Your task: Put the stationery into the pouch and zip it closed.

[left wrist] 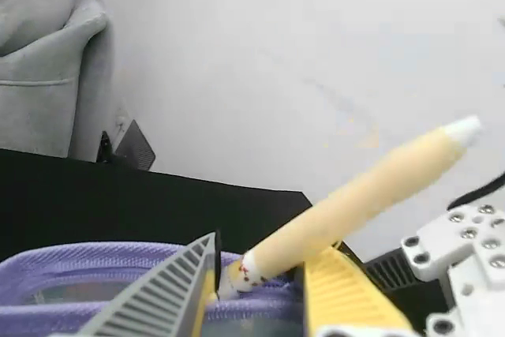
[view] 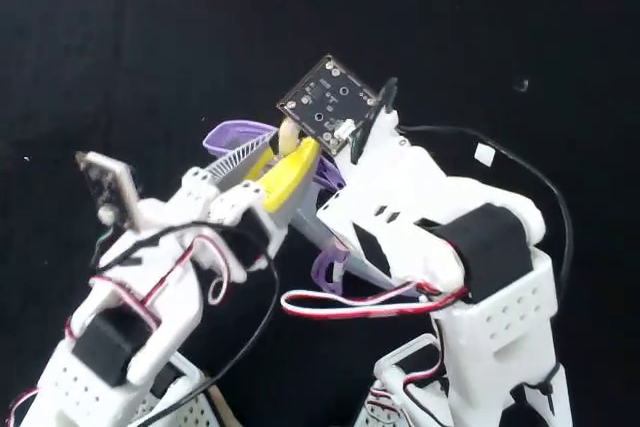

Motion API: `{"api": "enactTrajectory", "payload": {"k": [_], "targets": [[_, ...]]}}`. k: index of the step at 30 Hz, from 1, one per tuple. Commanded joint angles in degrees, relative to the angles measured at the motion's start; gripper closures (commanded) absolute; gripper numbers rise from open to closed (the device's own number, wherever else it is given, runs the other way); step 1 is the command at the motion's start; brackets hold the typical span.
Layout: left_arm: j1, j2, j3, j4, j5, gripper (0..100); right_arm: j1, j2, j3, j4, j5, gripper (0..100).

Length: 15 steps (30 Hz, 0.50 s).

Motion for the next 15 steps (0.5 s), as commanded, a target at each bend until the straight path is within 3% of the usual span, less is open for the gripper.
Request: {"api": "enactTrajectory", "payload": {"k": [1,8,15], "targets": [[-0.8,-1.9,-0.4,0.2,-0.4,83,-0.3,-0.9,-0.2,-0.6,0.3,98.6],[-9.7,7.2,-2.4,-3.9,-0.3,83,-0.2,-0.9,-0.2,-0.6,0.3,98.6],[-20.3,16.0,-10.9,-1.2,-0.1,83,-0.1,-0.9,-0.2,-0.6,0.3,98.6]]}}
